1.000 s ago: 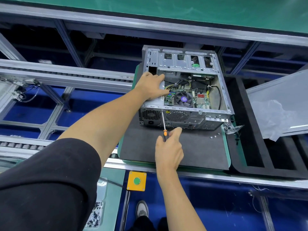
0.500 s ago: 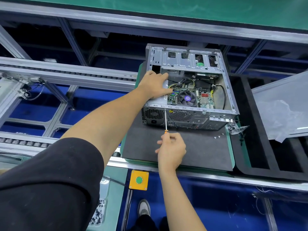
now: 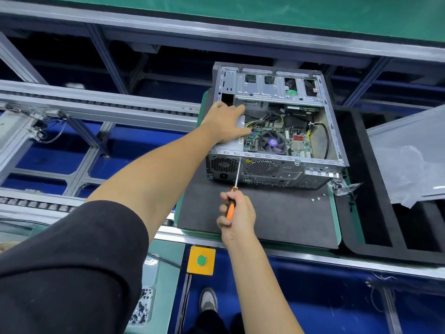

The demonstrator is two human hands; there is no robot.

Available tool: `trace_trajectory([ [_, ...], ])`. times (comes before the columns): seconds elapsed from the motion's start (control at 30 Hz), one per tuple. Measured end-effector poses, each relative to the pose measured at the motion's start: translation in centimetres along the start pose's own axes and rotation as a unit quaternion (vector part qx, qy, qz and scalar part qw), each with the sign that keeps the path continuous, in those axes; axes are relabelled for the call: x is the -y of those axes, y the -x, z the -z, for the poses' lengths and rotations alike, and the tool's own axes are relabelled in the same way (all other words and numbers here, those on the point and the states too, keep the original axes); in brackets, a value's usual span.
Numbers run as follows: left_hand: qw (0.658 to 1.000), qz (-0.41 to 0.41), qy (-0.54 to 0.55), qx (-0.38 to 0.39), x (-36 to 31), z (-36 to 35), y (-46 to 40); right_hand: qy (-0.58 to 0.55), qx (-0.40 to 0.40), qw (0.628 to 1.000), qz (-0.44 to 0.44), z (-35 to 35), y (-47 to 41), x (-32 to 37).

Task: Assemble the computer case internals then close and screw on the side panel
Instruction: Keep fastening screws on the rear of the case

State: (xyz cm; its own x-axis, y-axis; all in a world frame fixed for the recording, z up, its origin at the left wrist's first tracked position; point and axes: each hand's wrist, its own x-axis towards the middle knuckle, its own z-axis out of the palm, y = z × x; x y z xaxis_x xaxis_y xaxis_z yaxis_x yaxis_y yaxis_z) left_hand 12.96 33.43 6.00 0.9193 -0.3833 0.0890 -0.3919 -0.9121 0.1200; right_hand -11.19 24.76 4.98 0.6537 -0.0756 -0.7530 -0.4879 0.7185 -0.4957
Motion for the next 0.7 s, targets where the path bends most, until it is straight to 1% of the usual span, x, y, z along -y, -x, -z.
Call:
trace_trajectory([
  [0.03,1.000,0.000,0.000,0.000,0.0,0.0,0.0,0.054,-0.052,0.996,0.052,0.0,0.0,-0.1],
  [0.07,1.000,-0.001,-0.002,0.000,0.0,0.0,0.0,0.099,-0.100,0.984,0.110,0.0,-0.2,-0.3],
  [0.13,1.000,0.000,-0.003,0.002,0.0,0.0,0.1,0.186,-0.165,0.945,0.215,0.1,-0.3,-0.7],
  [0.17,1.000,0.000,-0.004,0.002,0.0,0.0,0.0,0.230,-0.185,0.923,0.248,0.2,-0.4,-0.8],
  [0.23,1.000,0.002,-0.006,0.001,0.0,0.0,0.0,0.304,-0.219,0.882,0.285,0.2,-0.6,-0.8],
  [0.3,1.000,0.003,-0.005,0.002,0.0,-0.1,0.0,0.341,-0.250,0.847,0.322,0.3,-0.8,-0.7],
  [0.33,1.000,0.002,-0.006,0.000,0.1,-0.2,0.0,0.354,-0.246,0.835,0.341,0.5,-0.9,-0.7],
  [0.37,1.000,0.001,-0.007,-0.001,0.1,-0.2,0.0,0.350,-0.228,0.838,0.350,0.7,-1.0,-0.8],
  [0.4,1.000,0.000,-0.007,-0.002,0.0,-0.3,0.0,0.308,-0.196,0.871,0.329,0.8,-1.2,-0.7],
  [0.43,1.000,-0.001,-0.006,-0.003,0.1,-0.3,-0.1,0.227,-0.155,0.923,0.270,0.7,-1.3,-0.5],
  [0.47,1.000,-0.001,-0.004,-0.006,0.1,-0.4,-0.1,0.119,-0.102,0.972,0.177,0.5,-1.2,-0.2],
  [0.5,1.000,-0.001,-0.002,-0.009,0.1,-0.4,-0.2,0.011,-0.043,0.996,0.072,0.3,-1.1,0.1],
  [0.53,1.000,-0.002,0.000,-0.012,0.2,-0.5,-0.2,-0.066,0.000,0.998,-0.014,0.3,-0.9,0.3],
  [0.57,1.000,-0.002,0.001,-0.014,0.2,-0.4,-0.2,-0.109,0.021,0.992,-0.068,0.2,-0.9,0.3],
  [0.6,1.000,-0.003,0.002,-0.015,0.2,-0.4,-0.2,-0.123,0.023,0.988,-0.094,0.1,-0.8,0.3],
  [0.63,1.000,-0.003,0.002,-0.013,0.2,-0.4,-0.2,-0.114,0.016,0.989,-0.092,0.0,-0.7,0.3],
  [0.7,1.000,-0.004,-0.003,-0.011,0.1,-0.3,-0.1,-0.049,-0.028,0.998,-0.034,-0.2,-0.3,0.4],
])
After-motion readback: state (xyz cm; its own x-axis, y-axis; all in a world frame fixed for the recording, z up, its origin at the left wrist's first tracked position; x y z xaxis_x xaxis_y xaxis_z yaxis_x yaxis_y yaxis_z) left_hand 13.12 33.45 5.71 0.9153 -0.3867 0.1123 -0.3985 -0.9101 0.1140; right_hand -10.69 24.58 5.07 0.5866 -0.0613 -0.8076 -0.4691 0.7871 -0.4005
